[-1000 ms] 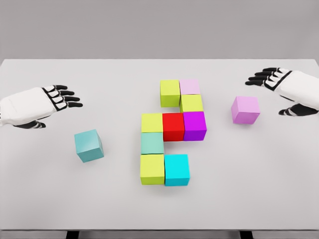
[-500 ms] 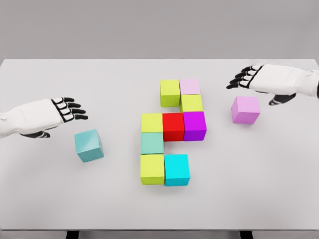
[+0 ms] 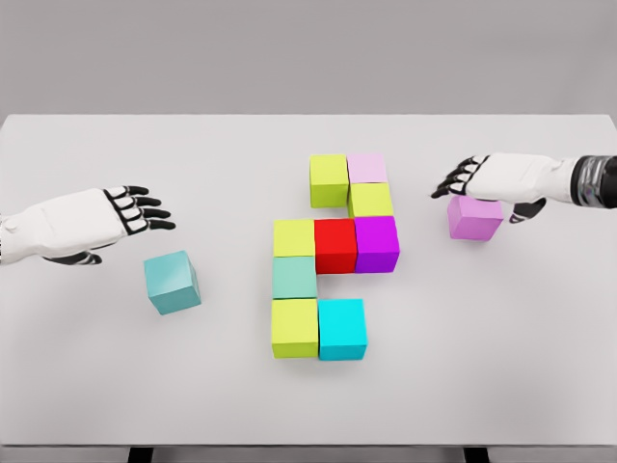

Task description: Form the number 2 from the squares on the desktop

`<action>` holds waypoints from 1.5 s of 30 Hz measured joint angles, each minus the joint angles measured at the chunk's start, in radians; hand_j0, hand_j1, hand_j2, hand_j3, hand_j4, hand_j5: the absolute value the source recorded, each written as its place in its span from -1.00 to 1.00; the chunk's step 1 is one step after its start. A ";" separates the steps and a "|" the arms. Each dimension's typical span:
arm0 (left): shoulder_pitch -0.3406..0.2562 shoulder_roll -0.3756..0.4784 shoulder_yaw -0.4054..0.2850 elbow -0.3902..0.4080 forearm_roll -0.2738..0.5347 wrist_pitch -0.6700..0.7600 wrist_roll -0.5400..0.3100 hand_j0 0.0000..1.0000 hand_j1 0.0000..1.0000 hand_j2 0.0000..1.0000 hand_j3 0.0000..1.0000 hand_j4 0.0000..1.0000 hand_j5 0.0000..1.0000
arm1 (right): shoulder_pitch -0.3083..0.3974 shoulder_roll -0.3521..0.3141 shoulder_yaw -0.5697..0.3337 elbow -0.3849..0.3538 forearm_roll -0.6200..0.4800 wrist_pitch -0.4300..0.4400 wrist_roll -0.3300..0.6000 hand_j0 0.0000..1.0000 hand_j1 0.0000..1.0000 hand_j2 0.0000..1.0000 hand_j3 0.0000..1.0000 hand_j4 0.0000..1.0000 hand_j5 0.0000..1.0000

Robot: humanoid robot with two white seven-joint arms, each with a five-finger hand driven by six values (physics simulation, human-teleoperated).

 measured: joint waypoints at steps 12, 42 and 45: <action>-0.005 -0.065 -0.020 -0.014 -0.065 0.000 -0.055 1.00 1.00 1.00 1.00 1.00 1.00 | -0.021 0.056 0.033 0.088 0.040 0.003 -0.002 1.00 1.00 1.00 1.00 1.00 1.00; -0.023 -0.084 -0.104 -0.052 -0.117 0.000 -0.059 1.00 1.00 1.00 1.00 1.00 1.00 | -0.038 0.064 0.031 0.104 0.062 0.000 0.000 0.37 0.37 0.37 0.37 0.37 0.37; -0.023 -0.092 -0.106 -0.052 -0.121 0.000 -0.059 1.00 1.00 1.00 1.00 1.00 1.00 | -0.040 0.062 0.026 0.101 0.057 0.000 0.000 0.36 0.36 0.36 0.36 0.36 0.36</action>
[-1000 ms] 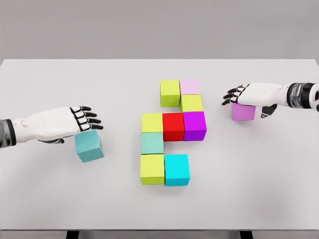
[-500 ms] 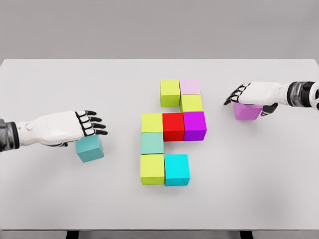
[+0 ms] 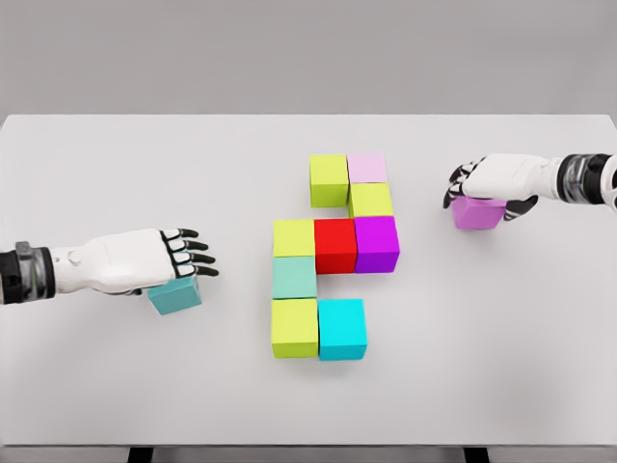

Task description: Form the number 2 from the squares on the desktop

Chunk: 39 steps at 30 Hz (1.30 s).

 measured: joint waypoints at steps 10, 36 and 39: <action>0.002 -0.013 -0.004 0.000 -0.052 0.001 0.003 0.39 0.39 0.39 0.39 0.39 0.39 | -0.011 -0.009 -0.005 -0.018 -0.010 0.000 0.000 0.27 0.27 0.27 0.27 0.27 0.27; -0.064 -0.021 -0.004 0.039 -0.086 0.001 0.004 0.25 0.25 0.25 0.25 0.25 0.25 | 0.144 -0.242 -0.007 -0.351 -0.042 0.000 0.000 0.27 0.27 0.27 0.27 0.27 0.27; -0.084 -0.033 -0.004 0.066 -0.088 0.001 0.003 0.25 0.25 0.25 0.25 0.25 0.25 | 0.172 -0.266 -0.007 -0.398 -0.045 0.000 0.000 0.27 0.27 0.27 0.27 0.27 0.27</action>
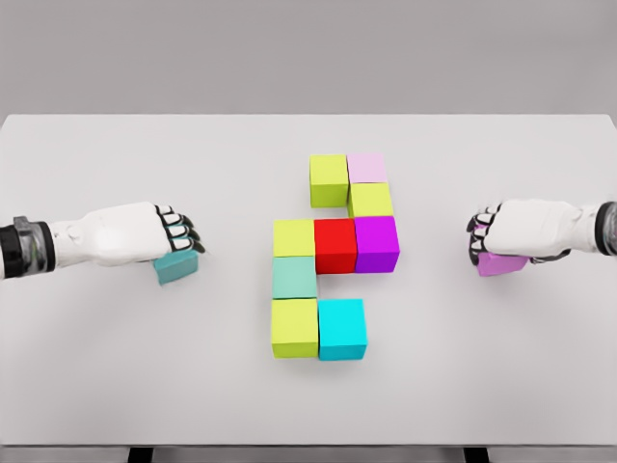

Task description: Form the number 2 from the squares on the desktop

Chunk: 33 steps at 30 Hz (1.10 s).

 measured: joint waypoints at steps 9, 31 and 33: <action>-0.061 -0.049 -0.001 0.083 -0.009 -0.001 -0.002 0.25 0.25 0.25 0.25 0.25 0.25 | 0.058 -0.037 0.001 -0.100 -0.007 0.001 0.000 0.27 0.27 0.27 0.27 0.27 0.27; -0.244 -0.281 -0.002 0.310 -0.012 -0.001 -0.003 0.33 0.33 0.33 0.33 0.33 0.33 | 0.106 -0.097 0.016 -0.129 -0.283 0.000 0.000 0.39 0.39 0.39 0.39 0.39 0.39; -0.253 -0.297 -0.002 0.326 -0.013 -0.001 -0.003 0.33 0.33 0.33 0.33 0.33 0.33 | 0.106 -0.095 0.016 -0.129 -0.289 0.000 0.000 0.92 0.92 0.92 0.92 0.92 0.92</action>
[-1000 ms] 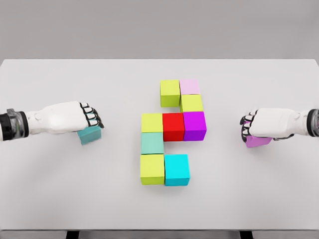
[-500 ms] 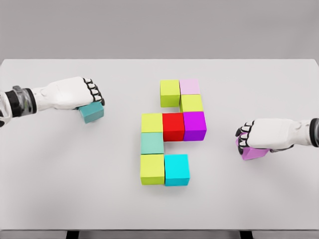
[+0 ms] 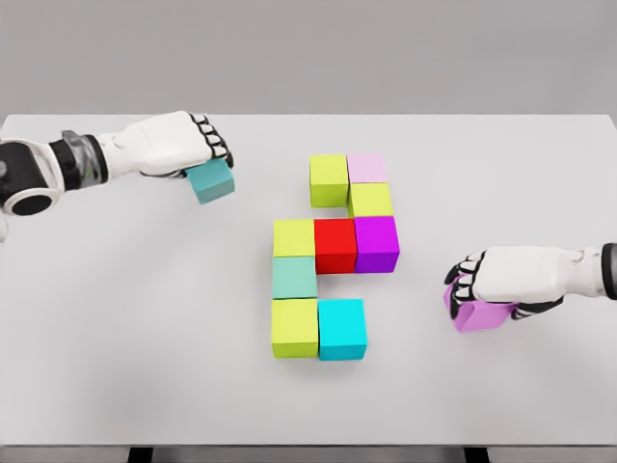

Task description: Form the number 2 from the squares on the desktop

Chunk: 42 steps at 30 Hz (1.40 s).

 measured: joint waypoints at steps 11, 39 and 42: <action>-0.029 -0.087 0.005 0.117 -0.002 0.000 -0.004 1.00 1.00 1.00 1.00 1.00 1.00 | 0.000 -0.011 -0.008 0.001 -0.006 0.000 0.000 1.00 1.00 1.00 1.00 1.00 1.00; -0.038 -0.027 0.006 0.228 -0.013 0.000 -0.012 0.61 0.61 0.61 0.61 0.61 0.61 | -0.680 -0.129 0.753 0.243 0.025 0.000 0.000 1.00 1.00 1.00 1.00 1.00 1.00; -0.038 -0.028 -0.001 0.231 -0.022 0.000 -0.013 0.62 0.62 0.62 0.62 0.62 0.62 | -0.678 -0.128 0.776 0.216 0.036 0.001 0.000 1.00 1.00 1.00 1.00 1.00 1.00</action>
